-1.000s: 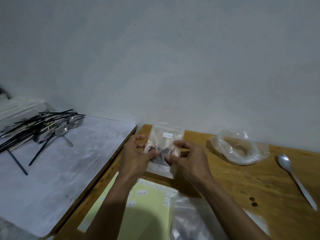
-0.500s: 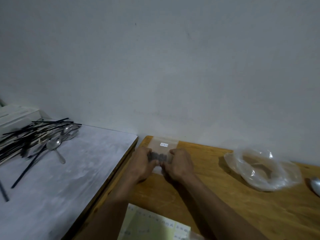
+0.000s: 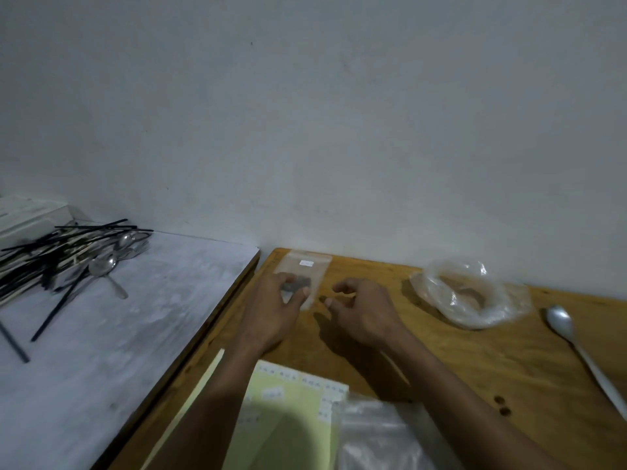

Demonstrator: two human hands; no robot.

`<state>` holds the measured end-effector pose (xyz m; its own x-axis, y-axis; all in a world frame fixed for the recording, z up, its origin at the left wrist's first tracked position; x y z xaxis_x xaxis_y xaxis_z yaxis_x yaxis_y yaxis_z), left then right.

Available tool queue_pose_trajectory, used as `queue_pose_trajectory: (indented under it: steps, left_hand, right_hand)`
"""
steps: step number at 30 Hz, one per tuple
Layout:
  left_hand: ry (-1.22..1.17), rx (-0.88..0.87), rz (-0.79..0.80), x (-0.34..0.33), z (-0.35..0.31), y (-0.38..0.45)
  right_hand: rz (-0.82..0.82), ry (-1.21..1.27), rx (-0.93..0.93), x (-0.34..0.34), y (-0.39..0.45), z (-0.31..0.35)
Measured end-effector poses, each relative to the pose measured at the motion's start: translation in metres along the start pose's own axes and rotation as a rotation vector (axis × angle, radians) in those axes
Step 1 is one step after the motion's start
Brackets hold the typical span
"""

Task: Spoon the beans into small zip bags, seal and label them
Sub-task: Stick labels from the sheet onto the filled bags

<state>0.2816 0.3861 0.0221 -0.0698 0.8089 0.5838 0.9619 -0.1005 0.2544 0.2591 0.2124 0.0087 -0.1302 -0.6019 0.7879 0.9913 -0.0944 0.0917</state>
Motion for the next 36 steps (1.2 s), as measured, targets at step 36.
queue_pose_trajectory:
  steps: [36]
  left_hand:
    - [0.2,0.127,0.458,-0.044,-0.036,-0.143]
  right_hand:
    - [0.487,-0.061,0.141,0.024,-0.119,-0.042]
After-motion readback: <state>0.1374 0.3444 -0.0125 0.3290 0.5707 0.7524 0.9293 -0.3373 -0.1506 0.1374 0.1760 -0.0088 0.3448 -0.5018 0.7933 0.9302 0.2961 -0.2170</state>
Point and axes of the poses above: each hand's wrist, its own y-axis towards the middle knuckle, its own x-axis out of the back of the hand, z = x × y, the point moved 8 cm from there along y, towards the middle knuckle, and after that the axes turned 7 degrees about -y, right-handed, at the moved point
